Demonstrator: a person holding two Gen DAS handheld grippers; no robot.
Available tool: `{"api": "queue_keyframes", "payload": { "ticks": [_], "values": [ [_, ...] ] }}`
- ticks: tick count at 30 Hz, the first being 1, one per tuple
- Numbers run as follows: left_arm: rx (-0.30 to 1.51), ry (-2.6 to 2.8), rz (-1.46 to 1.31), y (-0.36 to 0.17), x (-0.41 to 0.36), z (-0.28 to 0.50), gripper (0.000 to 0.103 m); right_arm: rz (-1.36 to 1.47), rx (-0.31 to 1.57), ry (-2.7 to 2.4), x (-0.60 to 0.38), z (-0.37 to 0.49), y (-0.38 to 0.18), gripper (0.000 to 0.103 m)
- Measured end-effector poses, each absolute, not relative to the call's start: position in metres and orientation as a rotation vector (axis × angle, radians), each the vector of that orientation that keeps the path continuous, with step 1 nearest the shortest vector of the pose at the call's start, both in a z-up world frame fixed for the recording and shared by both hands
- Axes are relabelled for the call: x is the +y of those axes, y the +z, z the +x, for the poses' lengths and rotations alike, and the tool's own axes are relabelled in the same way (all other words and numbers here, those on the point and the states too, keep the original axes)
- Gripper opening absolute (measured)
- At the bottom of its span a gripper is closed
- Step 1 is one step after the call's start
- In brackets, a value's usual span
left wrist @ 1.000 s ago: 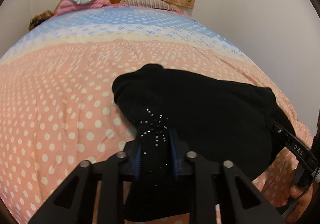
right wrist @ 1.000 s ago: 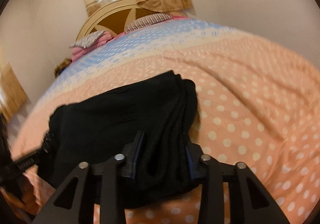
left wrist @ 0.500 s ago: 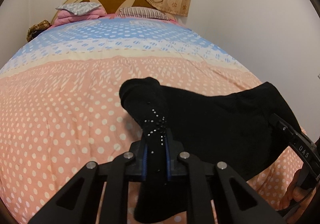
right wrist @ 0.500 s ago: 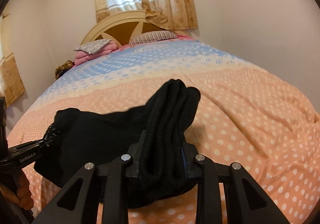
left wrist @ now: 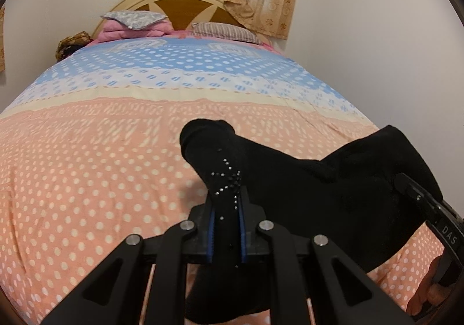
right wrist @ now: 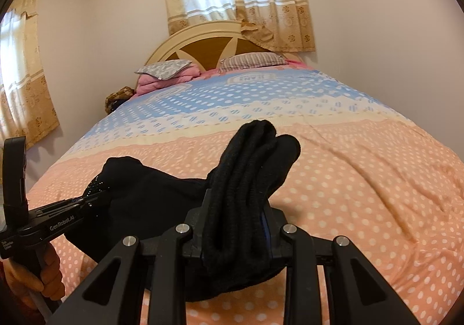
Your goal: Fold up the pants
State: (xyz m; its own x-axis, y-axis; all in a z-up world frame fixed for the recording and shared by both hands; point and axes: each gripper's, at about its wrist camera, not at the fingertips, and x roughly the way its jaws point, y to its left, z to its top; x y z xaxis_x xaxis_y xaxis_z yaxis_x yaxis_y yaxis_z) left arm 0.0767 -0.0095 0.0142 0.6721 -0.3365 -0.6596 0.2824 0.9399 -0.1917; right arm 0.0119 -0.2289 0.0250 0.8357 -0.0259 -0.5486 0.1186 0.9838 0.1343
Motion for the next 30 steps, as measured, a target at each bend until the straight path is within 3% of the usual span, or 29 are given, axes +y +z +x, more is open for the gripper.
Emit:
{"api": "queue_keyframes", "payload": {
  "ticks": [30],
  "values": [
    [0.696,-0.059,-0.126,0.023,0.099,0.111,0.013,0.111,0.547,0.193,-0.116,0.104,0.04,0.028]
  ]
}}
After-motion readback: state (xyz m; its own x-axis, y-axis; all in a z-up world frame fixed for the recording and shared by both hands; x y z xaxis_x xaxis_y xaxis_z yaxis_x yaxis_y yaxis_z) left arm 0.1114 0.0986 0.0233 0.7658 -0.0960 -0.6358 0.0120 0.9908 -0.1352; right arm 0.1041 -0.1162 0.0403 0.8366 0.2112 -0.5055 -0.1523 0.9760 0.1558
